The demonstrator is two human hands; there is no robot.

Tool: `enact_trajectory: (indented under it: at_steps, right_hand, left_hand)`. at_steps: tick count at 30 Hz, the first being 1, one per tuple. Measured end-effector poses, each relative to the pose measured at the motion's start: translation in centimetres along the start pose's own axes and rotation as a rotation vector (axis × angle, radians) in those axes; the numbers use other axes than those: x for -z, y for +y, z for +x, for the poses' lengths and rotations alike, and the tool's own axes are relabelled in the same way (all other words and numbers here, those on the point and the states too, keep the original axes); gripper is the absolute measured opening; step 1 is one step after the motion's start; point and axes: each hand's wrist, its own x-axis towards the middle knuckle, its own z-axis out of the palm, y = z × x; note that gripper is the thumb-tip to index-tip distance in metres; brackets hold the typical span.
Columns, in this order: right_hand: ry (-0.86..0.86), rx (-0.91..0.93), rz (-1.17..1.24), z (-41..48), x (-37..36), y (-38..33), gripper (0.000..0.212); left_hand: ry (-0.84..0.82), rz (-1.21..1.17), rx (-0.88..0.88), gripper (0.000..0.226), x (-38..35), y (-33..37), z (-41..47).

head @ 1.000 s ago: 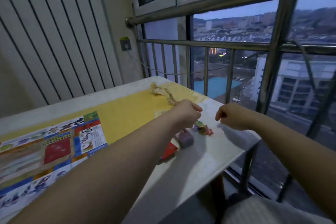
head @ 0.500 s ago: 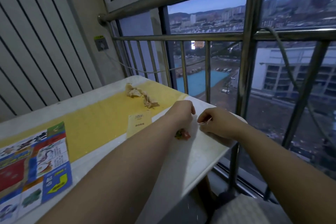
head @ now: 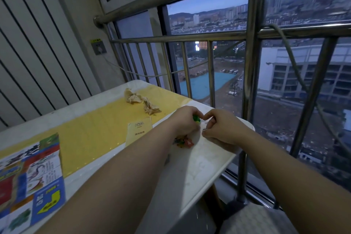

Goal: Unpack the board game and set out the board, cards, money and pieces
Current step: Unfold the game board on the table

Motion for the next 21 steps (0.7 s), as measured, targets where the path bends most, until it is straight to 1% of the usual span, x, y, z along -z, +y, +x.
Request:
enact_trajectory:
  at_steps: [3, 6, 11, 16, 18, 21]
  right_hand:
    - [-0.026, -0.023, -0.032, 0.3, 0.0, -0.1, 0.055]
    - [-0.089, -0.039, -0.08, 0.9, 0.1, -0.2, 0.059]
    - [-0.197, -0.102, -0.102, 1.8, 0.2, -0.8, 0.071]
    - [-0.289, -0.122, -0.132, 2.4, 0.6, -1.6, 0.068]
    - [-0.301, -0.121, -0.163, 2.5, 0.7, -1.7, 0.065]
    - [-0.301, -0.131, -0.138, 2.7, 0.6, -1.6, 0.062]
  left_hand:
    - [-0.014, -0.036, 0.018, 0.046, 0.2, 0.0, -0.1]
    - [-0.044, -0.087, 0.069, 0.056, 0.5, -0.1, -0.1]
    - [-0.084, -0.2, 0.151, 0.061, 1.2, -0.4, 0.0]
    - [-0.06, -0.174, 0.16, 0.06, 1.9, -0.6, 0.0]
    - [-0.042, -0.131, 0.154, 0.059, 1.9, -0.7, 0.0]
    - [-0.026, -0.046, 0.151, 0.055, 1.7, -0.9, 0.0]
